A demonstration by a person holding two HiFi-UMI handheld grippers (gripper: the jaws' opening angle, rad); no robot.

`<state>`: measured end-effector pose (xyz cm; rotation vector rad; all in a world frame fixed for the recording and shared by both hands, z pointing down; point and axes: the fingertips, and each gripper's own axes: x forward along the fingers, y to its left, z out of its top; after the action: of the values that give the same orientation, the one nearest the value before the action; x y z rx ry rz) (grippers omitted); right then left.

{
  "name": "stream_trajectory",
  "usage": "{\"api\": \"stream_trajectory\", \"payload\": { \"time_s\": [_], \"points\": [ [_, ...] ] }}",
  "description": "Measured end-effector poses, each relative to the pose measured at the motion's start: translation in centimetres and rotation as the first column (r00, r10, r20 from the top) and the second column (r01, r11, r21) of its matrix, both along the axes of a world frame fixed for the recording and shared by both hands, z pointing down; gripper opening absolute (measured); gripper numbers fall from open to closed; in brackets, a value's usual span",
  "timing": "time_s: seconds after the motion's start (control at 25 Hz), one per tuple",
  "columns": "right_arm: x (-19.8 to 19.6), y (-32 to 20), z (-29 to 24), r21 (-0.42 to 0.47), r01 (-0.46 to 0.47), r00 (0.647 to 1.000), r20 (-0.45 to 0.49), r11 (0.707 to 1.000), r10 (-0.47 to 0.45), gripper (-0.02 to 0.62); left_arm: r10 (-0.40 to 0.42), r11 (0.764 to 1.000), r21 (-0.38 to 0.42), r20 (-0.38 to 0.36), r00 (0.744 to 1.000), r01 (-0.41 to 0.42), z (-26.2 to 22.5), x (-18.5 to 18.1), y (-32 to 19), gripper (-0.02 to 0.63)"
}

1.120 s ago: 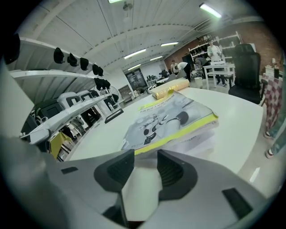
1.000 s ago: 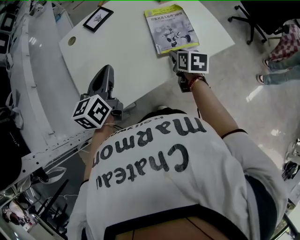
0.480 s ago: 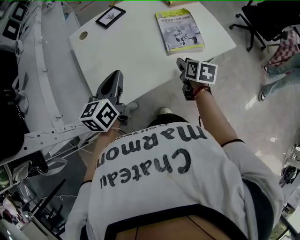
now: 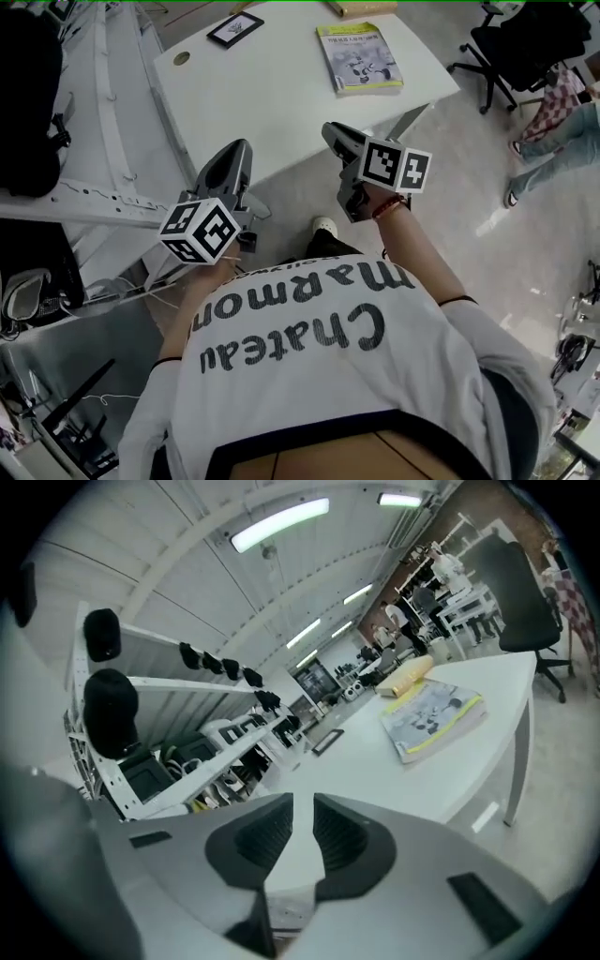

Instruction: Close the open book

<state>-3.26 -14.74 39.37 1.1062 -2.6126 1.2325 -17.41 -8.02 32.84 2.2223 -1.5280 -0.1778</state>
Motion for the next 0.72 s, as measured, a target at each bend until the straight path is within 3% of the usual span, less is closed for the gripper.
{"api": "stream_trajectory", "payload": {
  "time_s": [0.28,0.52,0.72],
  "points": [
    [-0.8,5.4,-8.5,0.259,-0.014,0.998,0.068,0.966,-0.003,0.051,0.014,0.998,0.056,0.023,1.000,-0.015,-2.3,-0.4,4.9,0.023],
    [0.9,8.9,-10.4,0.366,-0.130,0.991,0.038,0.922,0.124,0.049,0.037,0.996,0.076,0.030,0.999,-0.040,-2.8,-0.4,8.7,0.023],
    [2.4,11.1,-9.1,0.390,-0.187,0.977,-0.018,0.902,0.210,0.049,0.046,0.995,0.089,0.044,0.998,-0.049,-3.0,-0.4,10.8,0.023]
  ]
}}
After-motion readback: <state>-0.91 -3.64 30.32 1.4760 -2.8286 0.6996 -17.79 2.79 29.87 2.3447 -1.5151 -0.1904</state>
